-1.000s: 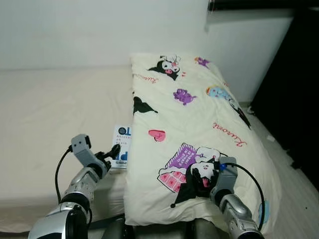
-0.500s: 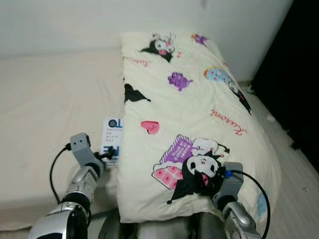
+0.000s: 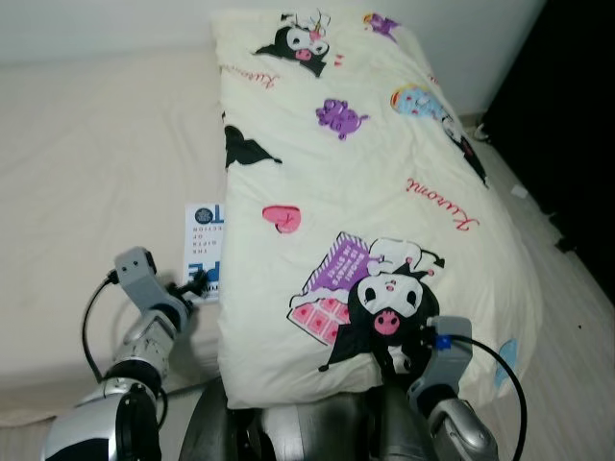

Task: Clean up the room

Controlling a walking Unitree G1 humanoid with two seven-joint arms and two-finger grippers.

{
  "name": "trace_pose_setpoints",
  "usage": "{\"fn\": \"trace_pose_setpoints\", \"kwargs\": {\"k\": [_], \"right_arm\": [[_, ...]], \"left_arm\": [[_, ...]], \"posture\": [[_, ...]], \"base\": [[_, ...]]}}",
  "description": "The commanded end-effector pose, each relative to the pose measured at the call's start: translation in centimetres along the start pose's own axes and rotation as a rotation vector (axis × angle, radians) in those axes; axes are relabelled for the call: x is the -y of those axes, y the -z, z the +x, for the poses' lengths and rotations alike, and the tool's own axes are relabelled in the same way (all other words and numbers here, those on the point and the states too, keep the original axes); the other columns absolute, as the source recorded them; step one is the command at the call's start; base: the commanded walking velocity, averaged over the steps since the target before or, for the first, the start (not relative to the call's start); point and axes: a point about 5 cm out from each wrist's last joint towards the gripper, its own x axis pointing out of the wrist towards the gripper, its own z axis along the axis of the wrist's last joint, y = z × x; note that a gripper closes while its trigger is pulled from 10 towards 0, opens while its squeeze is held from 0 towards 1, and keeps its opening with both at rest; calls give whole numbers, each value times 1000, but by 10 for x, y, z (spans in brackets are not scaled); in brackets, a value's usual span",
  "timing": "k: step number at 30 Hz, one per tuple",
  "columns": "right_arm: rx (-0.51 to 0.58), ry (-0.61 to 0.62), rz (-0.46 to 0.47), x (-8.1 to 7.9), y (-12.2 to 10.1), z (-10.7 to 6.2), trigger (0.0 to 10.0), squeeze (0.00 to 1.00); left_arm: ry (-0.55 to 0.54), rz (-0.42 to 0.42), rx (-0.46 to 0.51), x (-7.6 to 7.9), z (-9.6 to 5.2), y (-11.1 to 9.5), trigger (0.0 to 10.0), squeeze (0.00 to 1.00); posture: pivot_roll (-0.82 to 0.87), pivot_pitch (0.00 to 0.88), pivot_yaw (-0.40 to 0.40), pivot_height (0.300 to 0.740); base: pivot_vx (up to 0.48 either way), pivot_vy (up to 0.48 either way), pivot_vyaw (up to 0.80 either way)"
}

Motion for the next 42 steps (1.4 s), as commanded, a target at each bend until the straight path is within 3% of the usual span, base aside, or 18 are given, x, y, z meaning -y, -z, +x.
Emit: {"fn": "trace_pose_setpoints", "kwargs": {"k": [1,3,7,8,9,10,18,19,23,25,26,27,29,31,35,39,41,42], "right_arm": [[-38,25,23,3,7,-9,10000,0],[-48,43,19,7,8,-15,10000,0],[-56,56,17,8,7,-19,10000,0],[-60,64,18,9,6,-21,10000,0],[-60,64,18,9,6,-21,10000,0],[-64,69,17,9,5,-23,10000,0],[-60,78,18,10,2,-19,10000,0],[-47,84,20,11,-3,-13,10000,0],[-40,86,22,12,-5,-10,10000,0],[-15,88,21,14,-12,-1,10000,0],[-15,88,21,14,-12,-1,10000,0],[-5,86,21,14,-17,5,10000,0],[24,74,21,13,-27,17,10000,0],[43,63,20,11,-33,26,10000,0],[62,48,16,9,-40,36,10000,0],[126,34,10,9,-63,54,10000,0],[138,33,11,10,-67,57,10000,0],[166,23,11,11,-75,60,10000,0]], "left_arm": [[21,-121,-125,-2,-8,35,10000,0],[67,-227,-164,6,-10,48,10000,0],[112,-270,-201,14,-11,58,10000,0],[146,-278,-222,20,-11,64,3922,0],[146,-278,-222,20,-11,64,3922,0],[174,-274,-238,27,-11,69,0,0],[187,-251,-183,35,-3,54,0,0],[203,-223,-117,36,5,30,0,0],[209,-214,-92,37,7,21,0,0],[262,-201,28,46,16,-20,0,0],[262,-201,28,46,16,-20,0,0],[294,-186,96,52,20,-43,0,0],[356,-113,239,67,22,-92,0,0],[354,-46,323,72,21,-121,0,0],[306,63,410,73,17,-150,0,0],[267,366,588,84,-1,-211,0,0],[282,422,609,89,-4,-219,0,0],[336,545,621,100,-8,-226,0,0]], "posture": [[-138,451,44,591],[-148,461,43,591],[-156,470,41,591],[-157,471,41,591],[-157,471,41,591],[-157,472,42,591],[-142,438,53,591],[-128,409,61,591],[-126,404,62,591],[-104,353,70,591],[-104,353,70,591],[-90,324,71,591],[-73,296,70,591],[-55,256,69,591],[-48,229,71,591],[-28,140,68,591],[-28,140,68,591],[-24,120,66,591]], "base": [[0,0,0],[0,0,0],[0,0,0],[0,0,0],[0,0,0],[0,0,0],[0,0,0],[0,0,0],[0,0,0],[0,0,0],[0,0,0],[0,0,0],[0,0,0],[0,0,0],[0,0,0],[0,0,0],[0,0,0],[0,0,0]]}}
